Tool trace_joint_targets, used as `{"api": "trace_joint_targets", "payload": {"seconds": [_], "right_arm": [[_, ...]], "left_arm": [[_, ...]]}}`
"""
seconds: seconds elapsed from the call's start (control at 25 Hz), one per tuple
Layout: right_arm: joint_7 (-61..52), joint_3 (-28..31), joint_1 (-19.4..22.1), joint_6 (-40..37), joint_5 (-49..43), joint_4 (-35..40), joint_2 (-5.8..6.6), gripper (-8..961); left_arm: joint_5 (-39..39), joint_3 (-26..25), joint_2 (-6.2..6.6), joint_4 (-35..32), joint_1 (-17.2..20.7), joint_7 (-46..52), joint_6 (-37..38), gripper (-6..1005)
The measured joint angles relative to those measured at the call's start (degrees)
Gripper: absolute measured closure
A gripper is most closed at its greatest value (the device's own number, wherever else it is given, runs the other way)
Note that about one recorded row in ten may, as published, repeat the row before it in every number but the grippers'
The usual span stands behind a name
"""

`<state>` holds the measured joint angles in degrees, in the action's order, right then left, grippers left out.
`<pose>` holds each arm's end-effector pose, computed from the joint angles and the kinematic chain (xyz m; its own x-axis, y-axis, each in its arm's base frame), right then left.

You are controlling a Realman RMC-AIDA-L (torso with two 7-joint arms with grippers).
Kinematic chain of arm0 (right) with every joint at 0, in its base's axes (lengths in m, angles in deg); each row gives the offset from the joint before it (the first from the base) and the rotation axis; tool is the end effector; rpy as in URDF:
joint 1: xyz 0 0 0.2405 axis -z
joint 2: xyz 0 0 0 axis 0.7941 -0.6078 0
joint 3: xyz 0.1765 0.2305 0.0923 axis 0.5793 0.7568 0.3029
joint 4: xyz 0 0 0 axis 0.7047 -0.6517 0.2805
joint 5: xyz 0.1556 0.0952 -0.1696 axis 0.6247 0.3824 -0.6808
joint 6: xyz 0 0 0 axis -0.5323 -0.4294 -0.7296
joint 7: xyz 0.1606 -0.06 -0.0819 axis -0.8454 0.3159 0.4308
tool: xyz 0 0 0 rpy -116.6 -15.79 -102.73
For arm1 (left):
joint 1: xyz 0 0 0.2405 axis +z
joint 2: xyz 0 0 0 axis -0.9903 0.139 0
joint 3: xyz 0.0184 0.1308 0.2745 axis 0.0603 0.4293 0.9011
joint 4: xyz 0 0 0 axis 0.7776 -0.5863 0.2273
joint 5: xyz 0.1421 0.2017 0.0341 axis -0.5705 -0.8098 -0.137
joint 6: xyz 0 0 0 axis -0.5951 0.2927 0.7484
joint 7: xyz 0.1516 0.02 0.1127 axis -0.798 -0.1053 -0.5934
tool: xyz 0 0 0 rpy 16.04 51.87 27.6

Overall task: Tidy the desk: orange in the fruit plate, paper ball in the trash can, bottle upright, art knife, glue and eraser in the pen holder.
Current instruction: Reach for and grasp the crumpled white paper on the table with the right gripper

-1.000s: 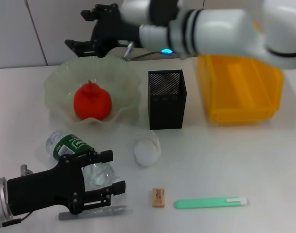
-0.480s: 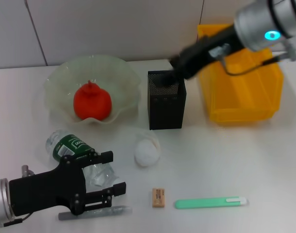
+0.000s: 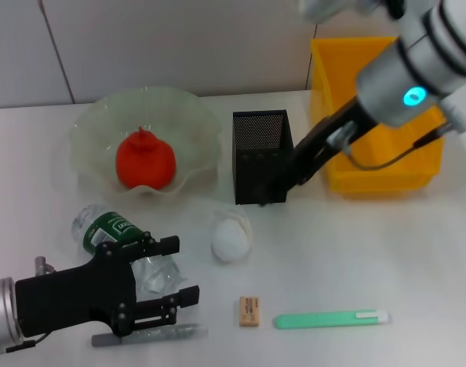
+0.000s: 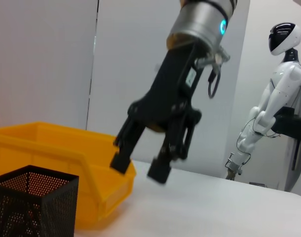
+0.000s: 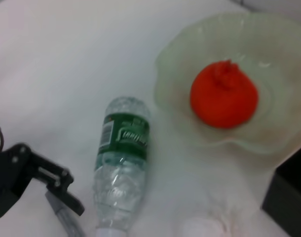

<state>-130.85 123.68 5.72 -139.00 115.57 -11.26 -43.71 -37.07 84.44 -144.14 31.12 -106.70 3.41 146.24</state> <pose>0.1249 0.4576 -0.0415 0.8064 -0.5851 0.0859 -0.5414 -0.7888 -0.2909 -0.3015 0.3368 -0.0954 0.7776 0.1585 0.6084 0.2663 -0.9596 -0.0904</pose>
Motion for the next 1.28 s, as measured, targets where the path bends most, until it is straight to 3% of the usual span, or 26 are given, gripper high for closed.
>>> {"api": "trace_joint_targets", "payload": {"seconds": [0.44,0.72,1.28], "right_arm": [[-0.22,-8.78,-1.15,12.21,-0.39,10.28,-1.45,253],[-0.05,-12.87,-4.40,19.70,-0.47,18.56,-2.25,269],[-0.20,-16.46,-7.43,24.01,-0.26,26.22,-2.95,301]], "left_arm": [[0.00,0.00,0.06,0.06,0.32,0.14,0.34,215],[0.00,0.00,0.06,0.20,0.43,0.02,0.39,215],[-0.15,0.09,0.06,0.22,0.61,0.01,0.61,216]]}}
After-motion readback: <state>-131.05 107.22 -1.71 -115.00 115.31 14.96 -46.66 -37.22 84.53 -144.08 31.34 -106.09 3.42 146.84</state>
